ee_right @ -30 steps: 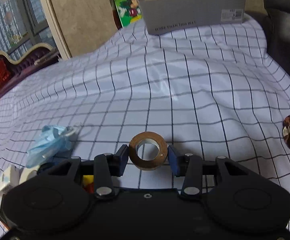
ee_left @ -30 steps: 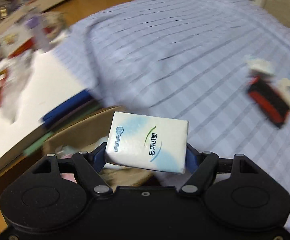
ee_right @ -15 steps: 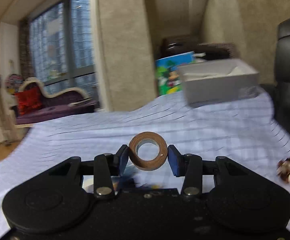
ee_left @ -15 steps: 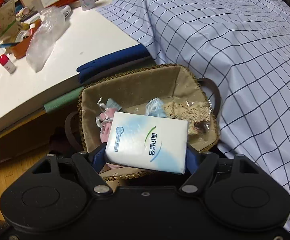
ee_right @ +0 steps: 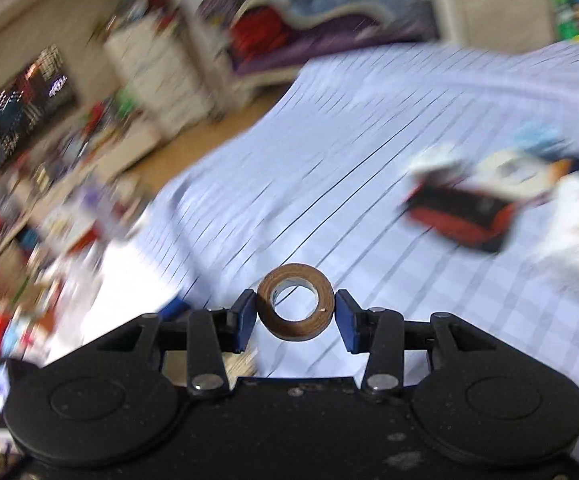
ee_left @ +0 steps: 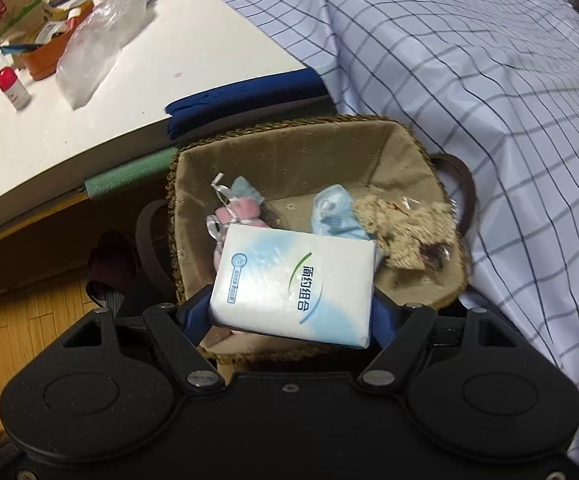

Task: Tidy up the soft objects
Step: 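Carry the tissue pack and tape roll to the basket and release them inside, then withdraw both tools from the basket back toward the pile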

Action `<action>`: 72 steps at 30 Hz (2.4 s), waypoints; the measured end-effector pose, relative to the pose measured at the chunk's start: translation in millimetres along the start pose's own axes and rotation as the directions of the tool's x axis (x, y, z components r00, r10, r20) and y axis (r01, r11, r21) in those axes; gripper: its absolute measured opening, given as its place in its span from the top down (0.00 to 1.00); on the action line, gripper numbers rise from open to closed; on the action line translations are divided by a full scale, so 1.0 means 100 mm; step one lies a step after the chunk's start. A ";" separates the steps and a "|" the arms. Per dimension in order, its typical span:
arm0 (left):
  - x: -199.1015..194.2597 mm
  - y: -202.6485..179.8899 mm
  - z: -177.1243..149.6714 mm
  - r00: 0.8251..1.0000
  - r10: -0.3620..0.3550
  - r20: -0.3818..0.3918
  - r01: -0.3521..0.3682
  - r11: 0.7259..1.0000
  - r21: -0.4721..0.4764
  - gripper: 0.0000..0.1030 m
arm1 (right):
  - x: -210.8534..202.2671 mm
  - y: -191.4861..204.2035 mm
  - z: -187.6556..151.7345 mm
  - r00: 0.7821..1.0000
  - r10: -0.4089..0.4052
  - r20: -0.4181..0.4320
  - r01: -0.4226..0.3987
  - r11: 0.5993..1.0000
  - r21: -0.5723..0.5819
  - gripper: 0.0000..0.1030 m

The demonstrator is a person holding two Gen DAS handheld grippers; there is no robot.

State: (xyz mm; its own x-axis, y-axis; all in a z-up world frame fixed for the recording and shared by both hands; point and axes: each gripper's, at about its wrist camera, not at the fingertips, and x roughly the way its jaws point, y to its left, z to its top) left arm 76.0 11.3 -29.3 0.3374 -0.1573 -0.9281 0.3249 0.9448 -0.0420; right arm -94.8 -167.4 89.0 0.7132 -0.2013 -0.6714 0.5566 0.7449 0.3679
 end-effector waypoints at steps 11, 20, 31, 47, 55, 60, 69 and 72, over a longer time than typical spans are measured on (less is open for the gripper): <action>0.22 0.33 0.08 1.000 -0.012 -0.019 0.010 0.996 -0.086 0.30 | 0.73 0.91 -0.20 0.979 0.054 -0.197 -0.083 0.986 -0.142 0.59; 0.24 0.30 0.23 0.999 -0.034 0.020 0.036 0.996 -0.086 0.18 | 1.04 1.13 -0.18 0.977 0.057 -0.206 -0.092 0.982 -0.164 0.43; 0.20 0.24 0.16 1.000 -0.004 0.009 0.004 0.998 -0.060 0.18 | 0.93 0.98 -0.25 0.980 -0.008 -0.197 -0.031 0.981 -0.194 0.43; -0.03 0.00 -0.23 1.000 -0.001 -0.024 0.001 1.000 0.021 0.17 | 0.58 0.39 -0.63 0.968 -0.102 -0.231 0.054 0.977 -0.206 0.43; -0.16 -0.28 -0.43 0.999 -0.022 -0.045 0.025 0.996 0.081 0.17 | 0.25 -0.08 -0.73 0.962 -0.142 -0.232 0.108 0.982 -0.155 0.43; -0.24 -0.49 -0.54 0.997 -0.044 -0.062 0.051 0.991 0.122 0.17 | 0.03 -0.34 -0.79 0.963 -0.160 -0.217 0.138 0.984 -0.116 0.42; -0.44 -0.95 -0.74 0.996 -0.071 -0.044 0.080 0.966 0.246 0.17 | -0.35 -0.83 -0.80 0.962 -0.217 -0.165 0.212 0.976 -0.048 0.38; -0.49 -1.14 -0.80 0.996 -0.081 -0.038 0.089 0.950 0.300 0.17 | -0.48 -1.02 -0.78 0.960 -0.243 -0.138 0.244 0.970 -0.011 0.33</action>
State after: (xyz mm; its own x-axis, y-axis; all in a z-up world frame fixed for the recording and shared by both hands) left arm -48.2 -65.9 -8.5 0.2761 -0.2225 -0.9350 0.6036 0.7972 -0.0115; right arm -218.7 -184.5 33.7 0.4905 -0.2865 -0.8230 0.7092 0.6800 0.1860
